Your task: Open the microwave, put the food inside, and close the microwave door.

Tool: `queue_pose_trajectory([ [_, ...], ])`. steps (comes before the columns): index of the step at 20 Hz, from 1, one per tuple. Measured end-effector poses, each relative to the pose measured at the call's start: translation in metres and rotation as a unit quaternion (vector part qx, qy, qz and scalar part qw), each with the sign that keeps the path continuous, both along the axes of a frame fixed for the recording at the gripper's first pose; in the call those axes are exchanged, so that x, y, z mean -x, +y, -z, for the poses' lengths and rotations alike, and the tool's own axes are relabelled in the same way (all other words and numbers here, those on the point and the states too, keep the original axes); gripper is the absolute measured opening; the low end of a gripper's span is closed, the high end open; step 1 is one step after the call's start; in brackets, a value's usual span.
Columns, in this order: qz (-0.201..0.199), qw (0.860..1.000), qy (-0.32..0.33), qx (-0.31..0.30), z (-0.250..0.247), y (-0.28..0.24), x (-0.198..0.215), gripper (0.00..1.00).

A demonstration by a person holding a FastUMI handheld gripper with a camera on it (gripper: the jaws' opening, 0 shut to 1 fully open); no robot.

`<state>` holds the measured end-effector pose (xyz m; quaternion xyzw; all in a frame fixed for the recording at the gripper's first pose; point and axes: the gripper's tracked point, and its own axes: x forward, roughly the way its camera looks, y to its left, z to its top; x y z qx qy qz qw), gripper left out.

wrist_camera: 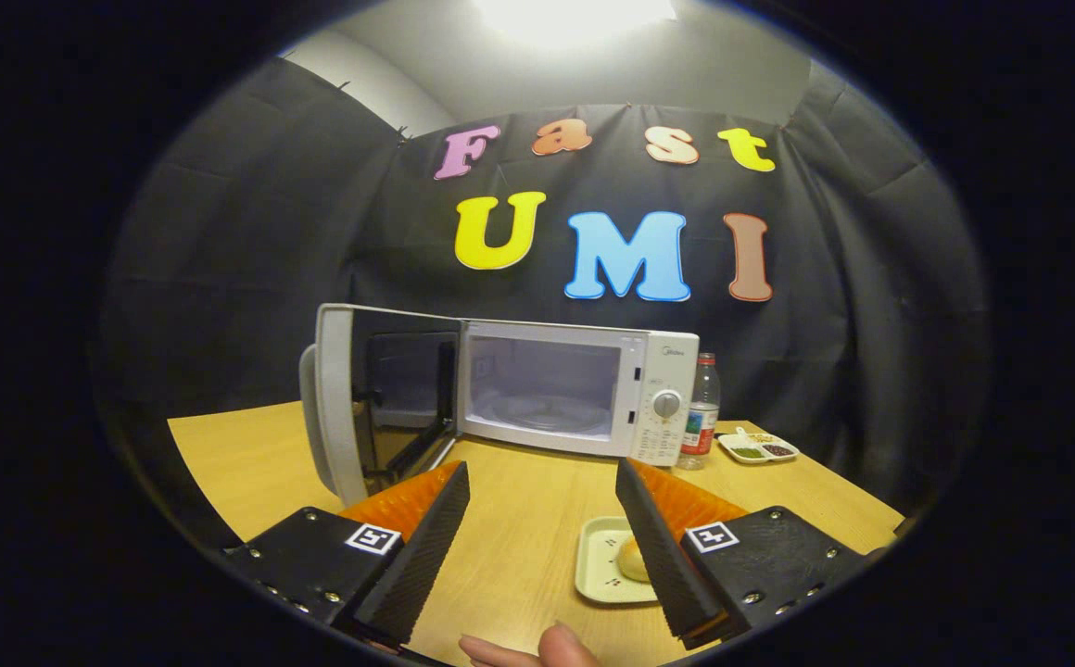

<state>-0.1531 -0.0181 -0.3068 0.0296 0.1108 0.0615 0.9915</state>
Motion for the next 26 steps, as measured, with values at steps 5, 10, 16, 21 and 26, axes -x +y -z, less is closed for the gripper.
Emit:
queue_pose_trajectory([
  [5,0.050,0.998,0.033,0.021,0.032,-0.055,-0.014,0.96],
  [10,0.043,0.990,0.130,-0.024,0.091,-0.073,-0.026,0.96],
  [16,0.052,0.974,0.218,-0.029,0.130,-0.082,-0.040,0.98],
  [21,0.037,0.962,0.270,-0.009,0.146,-0.074,-0.046,0.98],
  [26,0.054,0.962,0.268,-0.015,0.147,-0.079,-0.042,0.82],
])
